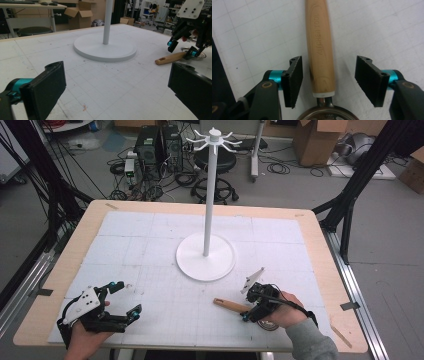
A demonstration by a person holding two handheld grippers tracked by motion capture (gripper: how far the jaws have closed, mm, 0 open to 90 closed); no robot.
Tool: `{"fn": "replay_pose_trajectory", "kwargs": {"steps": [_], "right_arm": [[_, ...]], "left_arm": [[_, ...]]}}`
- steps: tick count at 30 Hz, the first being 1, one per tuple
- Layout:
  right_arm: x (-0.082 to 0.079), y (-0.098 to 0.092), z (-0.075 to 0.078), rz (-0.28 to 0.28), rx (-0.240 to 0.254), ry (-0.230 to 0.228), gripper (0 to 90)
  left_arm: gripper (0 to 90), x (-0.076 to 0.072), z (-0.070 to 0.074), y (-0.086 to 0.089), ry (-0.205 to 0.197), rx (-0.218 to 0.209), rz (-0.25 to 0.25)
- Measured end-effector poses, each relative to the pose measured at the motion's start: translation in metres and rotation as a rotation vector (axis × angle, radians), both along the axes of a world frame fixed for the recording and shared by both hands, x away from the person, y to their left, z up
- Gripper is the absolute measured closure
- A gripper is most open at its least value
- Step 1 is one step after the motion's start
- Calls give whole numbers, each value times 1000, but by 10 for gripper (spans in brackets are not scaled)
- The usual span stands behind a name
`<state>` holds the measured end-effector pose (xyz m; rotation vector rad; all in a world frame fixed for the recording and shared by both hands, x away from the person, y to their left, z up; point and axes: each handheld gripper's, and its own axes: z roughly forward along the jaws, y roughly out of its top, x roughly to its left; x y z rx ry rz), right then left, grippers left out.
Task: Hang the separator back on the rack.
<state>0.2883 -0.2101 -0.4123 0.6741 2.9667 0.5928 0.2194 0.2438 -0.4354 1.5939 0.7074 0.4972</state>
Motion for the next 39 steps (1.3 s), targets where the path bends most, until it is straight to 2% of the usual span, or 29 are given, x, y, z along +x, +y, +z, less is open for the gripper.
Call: {"fn": "replay_pose_trajectory", "kwargs": {"steps": [9, 15, 21, 31, 39], "right_arm": [[-3, 5, -1, 23, -52, -20, 524], [-6, 10, 1, 57, -79, -26, 614], [-7, 10, 1, 56, -74, -19, 670], [-10, 12, 2, 46, -89, -31, 687], [-11, 4, 5, 29, -35, -50, 689]], "left_arm": [[19, -1, 0, 1, -1, 1, 3], [19, -1, 0, 1, -2, -2, 3], [19, -1, 0, 0, 0, -1, -2], [19, -1, 1, 0, -2, -3, -3], [19, 0, 1, -1, -1, 0, -6]]}}
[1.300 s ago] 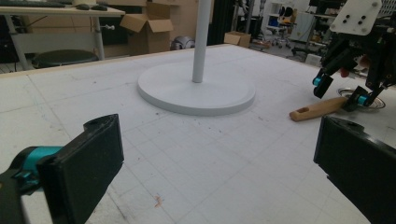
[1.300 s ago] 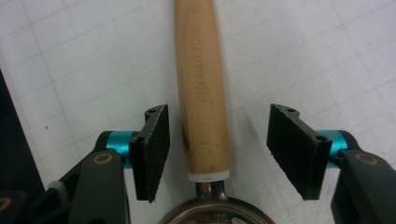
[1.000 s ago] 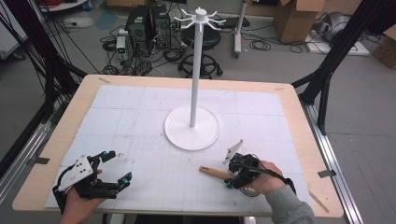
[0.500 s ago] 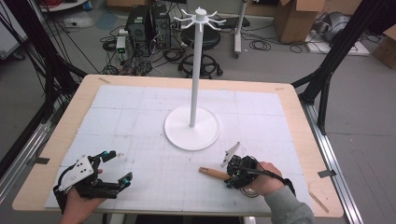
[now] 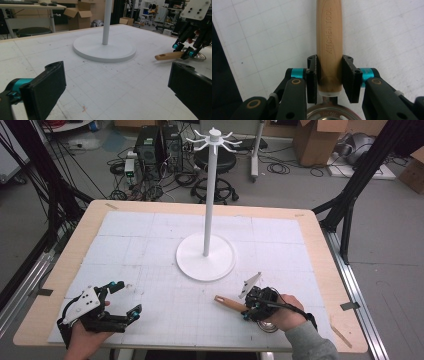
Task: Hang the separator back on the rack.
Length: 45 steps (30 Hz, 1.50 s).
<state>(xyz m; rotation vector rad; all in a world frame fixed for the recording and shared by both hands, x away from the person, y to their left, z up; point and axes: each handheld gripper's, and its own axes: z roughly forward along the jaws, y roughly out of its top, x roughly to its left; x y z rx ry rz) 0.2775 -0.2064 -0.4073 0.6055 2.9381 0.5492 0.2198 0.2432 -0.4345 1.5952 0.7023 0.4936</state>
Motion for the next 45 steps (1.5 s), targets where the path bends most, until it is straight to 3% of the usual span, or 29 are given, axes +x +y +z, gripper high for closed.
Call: {"fn": "replay_pose_trajectory", "kwargs": {"steps": [27, 45], "right_arm": [[-7, -32, 27, -73, 240, -95, 690], [-4, -65, 42, -150, 495, -174, 690]], "left_arm": [[19, 3, 0, -3, -3, 0, -8], [19, 2, 0, -3, -2, -4, -5]]}}
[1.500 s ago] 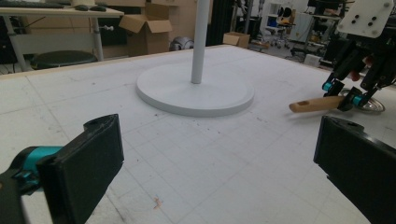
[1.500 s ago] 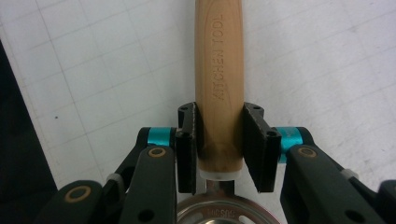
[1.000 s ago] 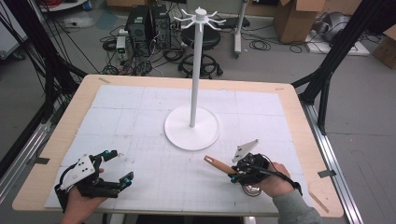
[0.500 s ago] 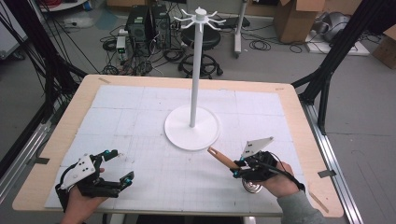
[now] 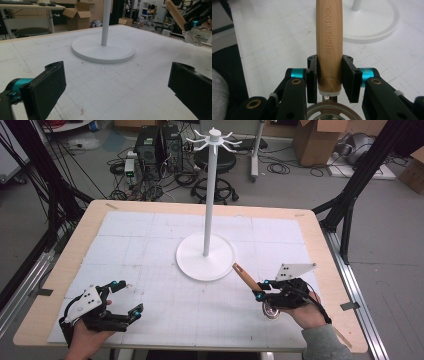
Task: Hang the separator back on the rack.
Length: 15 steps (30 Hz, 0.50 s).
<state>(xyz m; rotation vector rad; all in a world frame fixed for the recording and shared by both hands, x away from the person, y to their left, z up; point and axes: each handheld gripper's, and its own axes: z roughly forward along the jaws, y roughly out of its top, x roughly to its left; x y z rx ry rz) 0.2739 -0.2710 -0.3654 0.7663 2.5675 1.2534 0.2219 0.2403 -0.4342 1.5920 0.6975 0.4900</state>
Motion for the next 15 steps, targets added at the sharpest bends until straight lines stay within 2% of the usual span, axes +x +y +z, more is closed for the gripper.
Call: {"fn": "replay_pose_trajectory", "kwargs": {"steps": [5, 15], "right_arm": [[1, -7, 4, -30, 64, -15, 690], [1, -11, 13, -74, 141, -61, 690]], "left_arm": [[20, 0, 0, 0, -1, 1, -1], [19, -1, 1, 0, -1, -2, 2]]}}
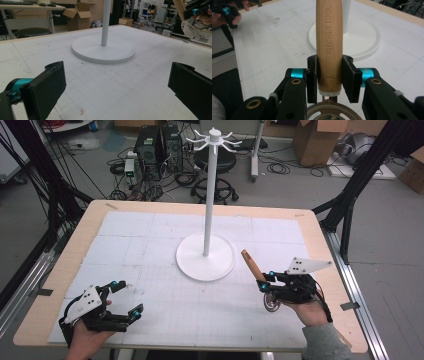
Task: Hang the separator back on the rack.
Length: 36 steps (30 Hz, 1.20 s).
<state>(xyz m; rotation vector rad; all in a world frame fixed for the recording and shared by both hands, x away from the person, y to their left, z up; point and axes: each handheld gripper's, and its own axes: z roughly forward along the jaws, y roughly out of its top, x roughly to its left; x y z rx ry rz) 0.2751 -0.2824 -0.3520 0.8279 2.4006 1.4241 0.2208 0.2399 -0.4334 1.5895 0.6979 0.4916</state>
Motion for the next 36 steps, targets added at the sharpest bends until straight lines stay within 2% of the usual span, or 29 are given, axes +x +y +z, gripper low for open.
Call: {"fn": "replay_pose_trajectory", "kwargs": {"steps": [7, 13, 19, 36], "right_arm": [[4, 1, 11, -22, 48, -30, 690], [10, 2, 26, -46, 63, -57, 689], [17, -2, 42, -76, 105, -79, 690], [37, -4, 84, -111, 128, -123, 689]], "left_arm": [[19, 1, 0, 0, -4, -1, 1], [20, 1, 1, -1, -6, -6, -2], [19, 1, 1, -1, -7, 1, -5], [19, 0, 1, 1, -14, -6, 6]]}}
